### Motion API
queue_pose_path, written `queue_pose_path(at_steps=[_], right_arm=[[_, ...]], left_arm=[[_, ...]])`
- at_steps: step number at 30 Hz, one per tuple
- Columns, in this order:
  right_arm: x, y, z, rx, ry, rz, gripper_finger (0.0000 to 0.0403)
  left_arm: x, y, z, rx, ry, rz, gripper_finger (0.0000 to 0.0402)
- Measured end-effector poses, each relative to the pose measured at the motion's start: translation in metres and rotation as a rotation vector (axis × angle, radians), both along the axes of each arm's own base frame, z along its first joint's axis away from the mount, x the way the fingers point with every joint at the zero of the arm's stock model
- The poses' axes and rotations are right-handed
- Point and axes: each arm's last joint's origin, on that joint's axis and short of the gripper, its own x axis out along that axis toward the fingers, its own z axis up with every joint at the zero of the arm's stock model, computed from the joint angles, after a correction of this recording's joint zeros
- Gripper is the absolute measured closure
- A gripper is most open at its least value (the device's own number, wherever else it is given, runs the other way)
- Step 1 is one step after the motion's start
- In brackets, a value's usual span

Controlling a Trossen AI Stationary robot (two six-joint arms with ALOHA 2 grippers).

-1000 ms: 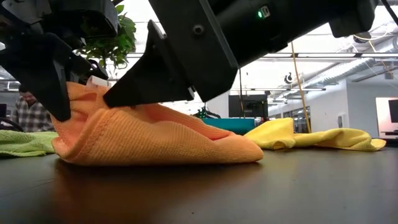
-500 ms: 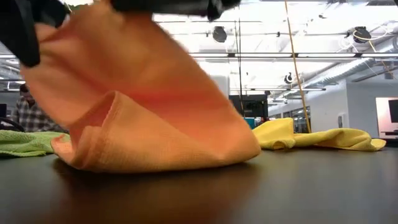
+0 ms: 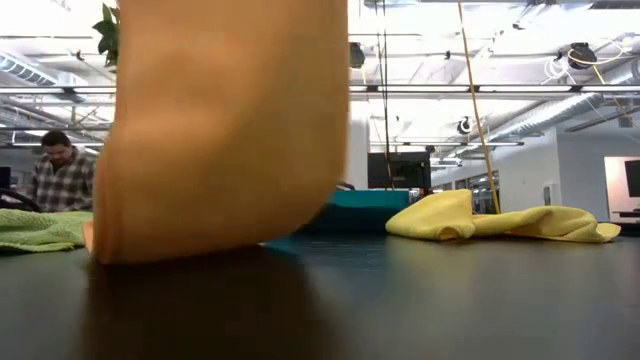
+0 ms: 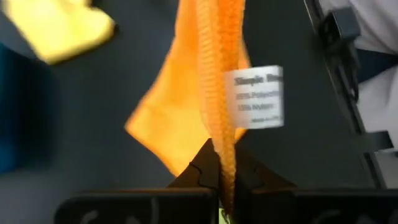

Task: Fold microfiber towels
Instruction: Fold the orange microfiber towel

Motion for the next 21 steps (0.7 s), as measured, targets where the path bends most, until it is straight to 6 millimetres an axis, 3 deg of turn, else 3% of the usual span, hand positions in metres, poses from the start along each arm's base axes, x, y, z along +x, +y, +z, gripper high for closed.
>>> queue_pose_path(at_steps=[5, 11, 21], right_arm=[[-0.012, -0.013, 0.033, -0.003, -0.057, -0.004, 0.0402], [-0.017, -0.038, 0.062, -0.014, -0.107, -0.05, 0.0402], [-0.022, -0.098, 0.103, -0.037, -0.175, -0.184, 0.0403]], left_arm=[[-0.004, 0.013, 0.037, 0.11, -0.053, 0.047, 0.0396], [-0.005, 0.043, 0.076, 0.216, -0.081, 0.129, 0.0396], [0.001, 0.101, 0.136, 0.36, -0.242, 0.274, 0.0396]])
